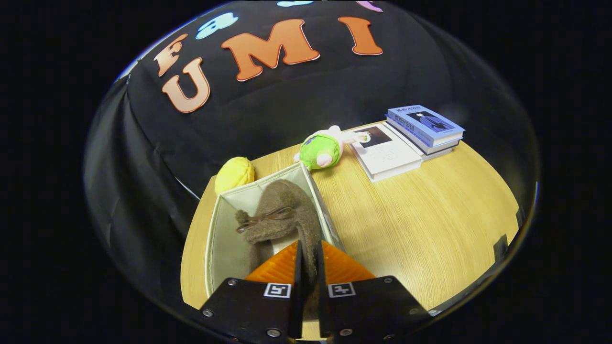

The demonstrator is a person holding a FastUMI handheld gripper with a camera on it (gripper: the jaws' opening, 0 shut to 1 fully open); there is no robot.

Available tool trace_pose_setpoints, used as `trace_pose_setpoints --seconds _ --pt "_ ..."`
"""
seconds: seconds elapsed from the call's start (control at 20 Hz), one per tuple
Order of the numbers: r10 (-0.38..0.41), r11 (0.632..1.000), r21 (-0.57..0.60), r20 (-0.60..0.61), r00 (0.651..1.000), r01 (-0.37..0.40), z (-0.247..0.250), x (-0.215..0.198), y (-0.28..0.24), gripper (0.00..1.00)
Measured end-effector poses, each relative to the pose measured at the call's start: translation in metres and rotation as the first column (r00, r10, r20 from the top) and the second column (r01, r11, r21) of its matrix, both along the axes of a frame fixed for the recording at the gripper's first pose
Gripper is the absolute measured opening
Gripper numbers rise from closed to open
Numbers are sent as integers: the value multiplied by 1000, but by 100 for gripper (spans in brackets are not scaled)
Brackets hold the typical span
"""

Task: Open the storage box then place both shoes into the box .Put the left shoe in first, then the right shoe, with the right side of both shoes facing outward in a uniform manner.

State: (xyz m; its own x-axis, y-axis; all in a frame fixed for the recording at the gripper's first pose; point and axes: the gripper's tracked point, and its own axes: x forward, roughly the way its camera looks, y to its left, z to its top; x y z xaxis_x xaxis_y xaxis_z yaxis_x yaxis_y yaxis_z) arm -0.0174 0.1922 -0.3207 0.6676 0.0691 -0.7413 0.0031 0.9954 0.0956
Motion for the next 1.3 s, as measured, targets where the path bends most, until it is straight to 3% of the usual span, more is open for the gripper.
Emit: trace_pose_setpoints --seconds 0.1,0.2,0.25,0.35,0.4,0.85,1.15,1.3 --pt "8 1000 7 19 1000 -8 8 1 2 27" --pt "14 1000 -11 29 999 -14 14 3 -2 53" --pt "16 1000 -16 35 999 -15 18 4 -4 74" --pt "16 1000 -20 44 999 -15 23 6 -8 95" --pt "15 1000 -20 50 999 -14 27 7 -10 99" --pt "32 995 -103 169 985 -15 83 32 -58 99" --pt "20 994 -108 290 957 12 152 37 -84 98" --pt "24 984 -172 361 932 42 192 36 -107 98"
